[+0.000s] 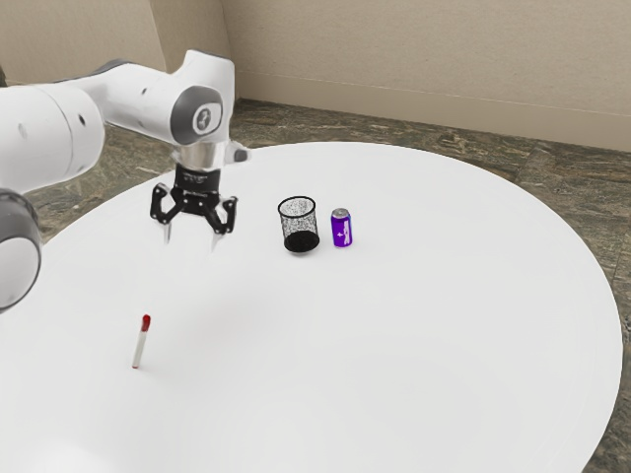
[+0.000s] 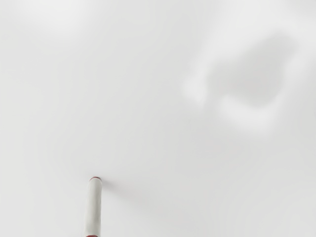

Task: Take the marker out of the pen holder and place it to the left of the pen holder.

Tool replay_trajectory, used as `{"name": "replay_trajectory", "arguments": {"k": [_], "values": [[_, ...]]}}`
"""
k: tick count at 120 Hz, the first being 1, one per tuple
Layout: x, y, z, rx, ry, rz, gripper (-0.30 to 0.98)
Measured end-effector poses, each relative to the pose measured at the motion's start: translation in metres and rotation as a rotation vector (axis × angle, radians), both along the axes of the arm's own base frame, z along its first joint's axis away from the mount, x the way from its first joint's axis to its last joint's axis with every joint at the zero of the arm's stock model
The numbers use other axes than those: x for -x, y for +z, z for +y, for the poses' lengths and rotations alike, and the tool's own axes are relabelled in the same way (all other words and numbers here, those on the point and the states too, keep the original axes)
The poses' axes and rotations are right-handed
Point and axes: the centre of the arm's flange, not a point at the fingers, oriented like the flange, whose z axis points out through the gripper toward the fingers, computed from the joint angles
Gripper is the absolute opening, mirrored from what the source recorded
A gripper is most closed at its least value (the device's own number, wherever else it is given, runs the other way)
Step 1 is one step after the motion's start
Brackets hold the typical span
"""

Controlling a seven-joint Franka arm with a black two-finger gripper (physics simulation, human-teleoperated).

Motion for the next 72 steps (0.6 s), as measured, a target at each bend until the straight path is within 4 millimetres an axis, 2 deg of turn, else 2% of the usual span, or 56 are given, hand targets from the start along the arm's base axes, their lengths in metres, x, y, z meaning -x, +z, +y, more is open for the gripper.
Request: {"name": "replay_trajectory", "arguments": {"k": [6,16,24,29,32,35,41,48,72], "values": [[-0.014,0.022,-0.013,0.027,-0.033,-0.083,0.6],[-0.039,0.028,-0.026,0.133,-0.078,-0.208,0.62],[-0.059,0.042,-0.061,0.161,-0.165,-0.311,0.63],[-0.065,0.046,-0.089,0.141,-0.239,-0.346,0.64],[-0.067,0.048,-0.099,0.131,-0.27,-0.359,0.64],[-0.068,0.05,-0.095,0.128,-0.267,-0.368,0.64],[-0.07,0.055,-0.065,0.129,-0.224,-0.382,0.65],[-0.071,0.056,-0.044,0.139,-0.208,-0.391,0.65],[-0.071,0.068,-0.033,0.181,-0.259,-0.411,0.66]]}}
